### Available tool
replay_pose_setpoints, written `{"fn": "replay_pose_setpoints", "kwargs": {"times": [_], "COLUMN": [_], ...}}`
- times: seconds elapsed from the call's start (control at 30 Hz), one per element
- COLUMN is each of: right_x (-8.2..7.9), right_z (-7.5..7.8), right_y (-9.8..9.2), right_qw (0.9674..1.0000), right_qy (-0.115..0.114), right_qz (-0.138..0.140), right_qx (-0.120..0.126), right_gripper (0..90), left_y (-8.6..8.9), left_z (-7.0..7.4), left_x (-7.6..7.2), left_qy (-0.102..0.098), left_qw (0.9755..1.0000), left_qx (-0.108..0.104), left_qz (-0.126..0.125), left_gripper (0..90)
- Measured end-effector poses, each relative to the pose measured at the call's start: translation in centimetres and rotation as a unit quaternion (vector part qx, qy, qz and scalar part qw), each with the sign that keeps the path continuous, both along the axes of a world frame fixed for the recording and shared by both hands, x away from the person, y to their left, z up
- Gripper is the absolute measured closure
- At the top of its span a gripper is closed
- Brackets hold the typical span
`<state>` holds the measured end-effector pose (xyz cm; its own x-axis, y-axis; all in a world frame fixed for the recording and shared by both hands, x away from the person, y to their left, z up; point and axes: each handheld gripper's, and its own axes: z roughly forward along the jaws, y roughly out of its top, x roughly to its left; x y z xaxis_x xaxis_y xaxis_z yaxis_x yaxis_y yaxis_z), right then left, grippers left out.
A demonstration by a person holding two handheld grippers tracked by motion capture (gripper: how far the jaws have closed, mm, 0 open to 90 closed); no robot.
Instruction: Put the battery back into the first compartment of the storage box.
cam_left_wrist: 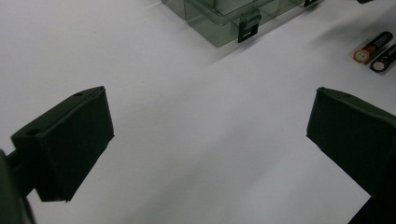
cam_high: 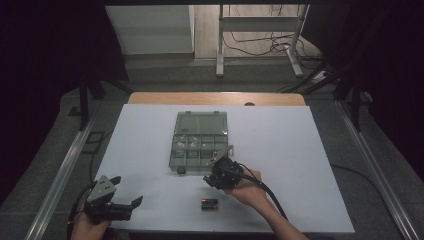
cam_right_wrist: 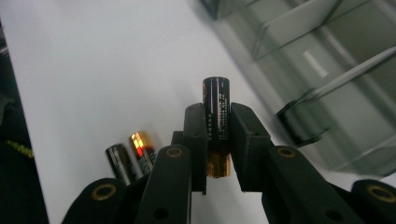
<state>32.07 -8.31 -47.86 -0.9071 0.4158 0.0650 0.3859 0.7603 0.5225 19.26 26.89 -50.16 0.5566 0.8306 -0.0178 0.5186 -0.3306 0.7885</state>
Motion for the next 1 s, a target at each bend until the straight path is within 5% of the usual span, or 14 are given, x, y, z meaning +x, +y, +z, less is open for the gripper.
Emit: {"fn": "replay_pose_setpoints", "kwargs": {"times": [0.33, 1.0], "right_x": [2.6, 7.4], "right_z": [1.2, 1.9], "right_y": [0.4, 4.2], "right_qw": [0.9990, 0.9971], "right_qy": [-0.009, -0.033], "right_qz": [-0.028, -0.041], "right_qx": [0.035, 0.055], "right_gripper": [76.3, 76.3], "left_y": [0.0, 0.1], "left_z": [0.0, 0.0], "left_x": [0.0, 0.1], "left_qy": [0.001, 0.004], "left_qw": [1.0000, 1.0000], "left_qx": [-0.002, -0.003], "left_qz": [-0.001, -0.003], "left_gripper": [1.3, 1.2]}}
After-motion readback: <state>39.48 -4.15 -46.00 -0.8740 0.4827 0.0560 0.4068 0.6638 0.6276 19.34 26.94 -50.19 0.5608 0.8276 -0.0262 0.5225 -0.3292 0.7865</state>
